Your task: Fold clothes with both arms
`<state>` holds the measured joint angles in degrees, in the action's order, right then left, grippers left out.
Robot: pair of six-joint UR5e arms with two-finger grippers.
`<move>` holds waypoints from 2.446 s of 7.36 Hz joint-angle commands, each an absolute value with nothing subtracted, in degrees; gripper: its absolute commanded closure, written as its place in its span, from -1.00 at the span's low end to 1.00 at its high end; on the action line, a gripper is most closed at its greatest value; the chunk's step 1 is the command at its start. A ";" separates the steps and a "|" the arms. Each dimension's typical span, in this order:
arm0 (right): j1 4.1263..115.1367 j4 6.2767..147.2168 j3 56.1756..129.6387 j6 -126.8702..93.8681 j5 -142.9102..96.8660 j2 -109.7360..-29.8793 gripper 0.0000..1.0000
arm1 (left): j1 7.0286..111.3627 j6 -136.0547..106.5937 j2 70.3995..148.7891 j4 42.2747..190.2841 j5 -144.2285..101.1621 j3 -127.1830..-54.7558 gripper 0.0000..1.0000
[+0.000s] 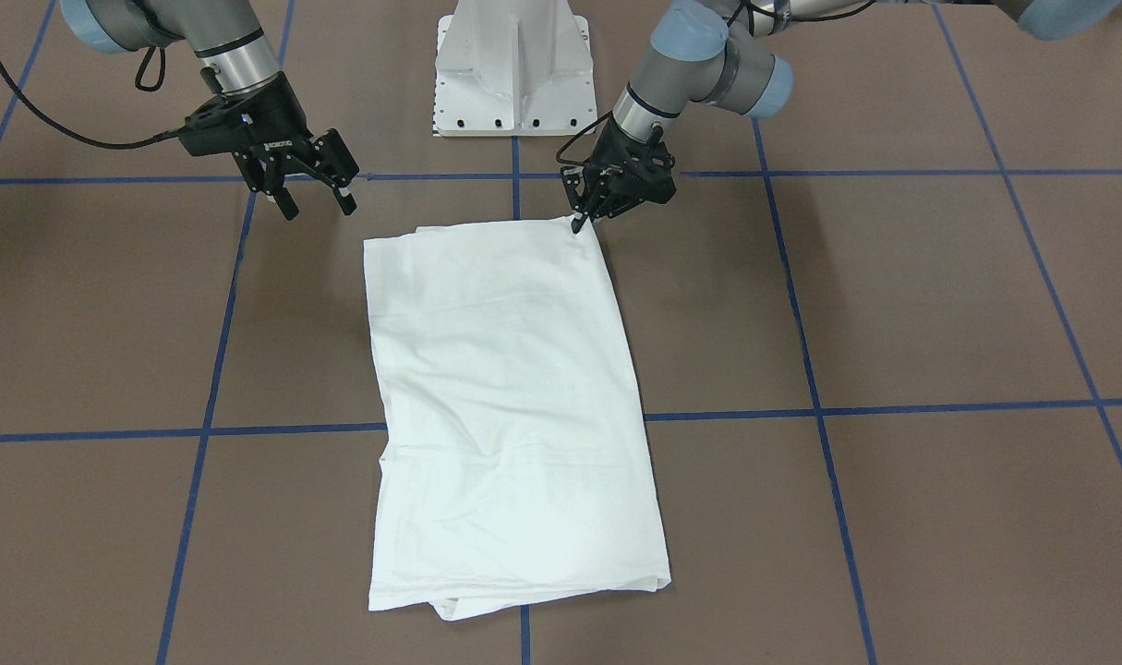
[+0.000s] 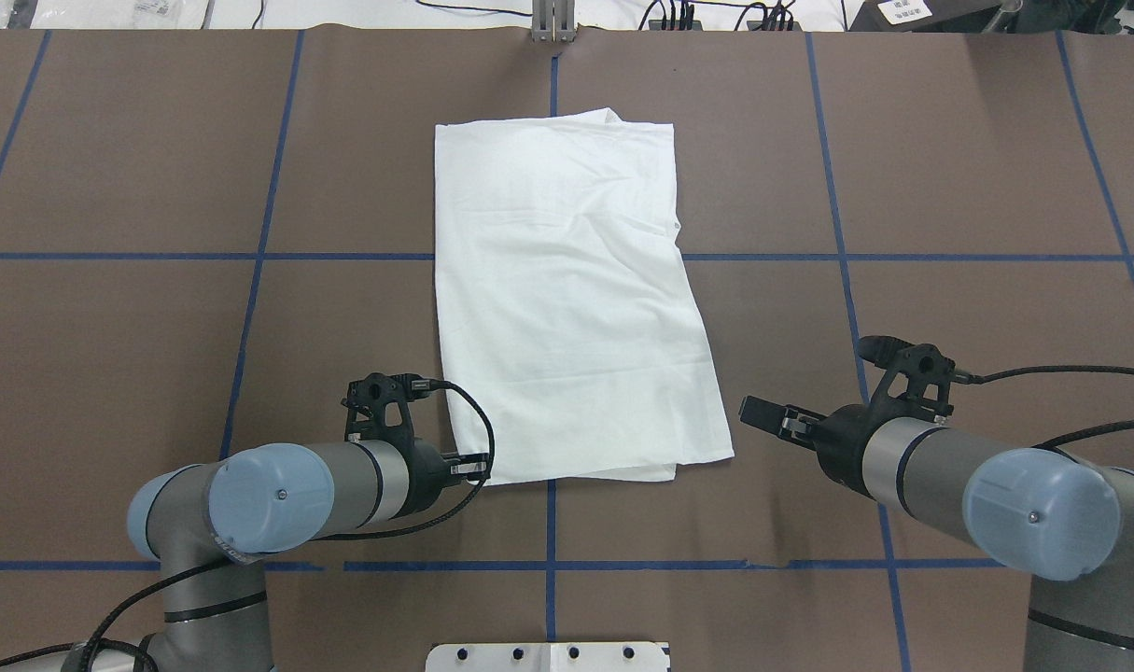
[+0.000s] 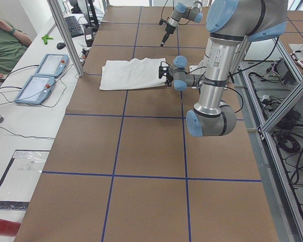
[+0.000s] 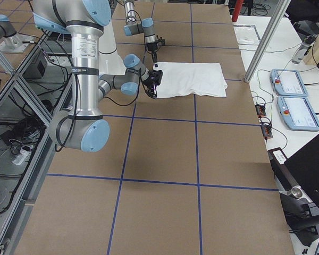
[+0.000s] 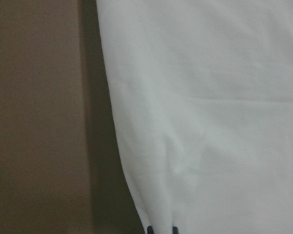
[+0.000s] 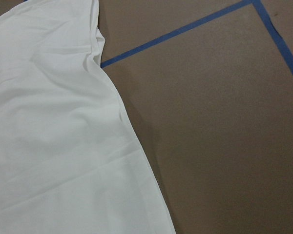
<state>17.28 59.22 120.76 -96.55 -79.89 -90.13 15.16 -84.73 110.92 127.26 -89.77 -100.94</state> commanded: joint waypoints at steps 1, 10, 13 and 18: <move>14.96 74.35 119.80 -109.45 -79.63 -79.69 -1.00 | 15.21 -84.73 110.92 127.27 -89.74 -100.99 1.00; 11.25 90.09 106.80 -130.68 -77.17 -63.55 -0.93 | 15.38 -84.73 110.22 127.27 -89.65 -103.18 1.00; 11.42 90.09 105.47 -130.78 -76.90 -62.93 -0.93 | 15.47 -84.73 110.21 127.27 -89.74 -103.10 1.00; 11.43 90.09 102.92 -130.87 -75.94 -61.44 -0.76 | 15.47 -84.73 110.30 127.27 -89.74 -103.10 1.00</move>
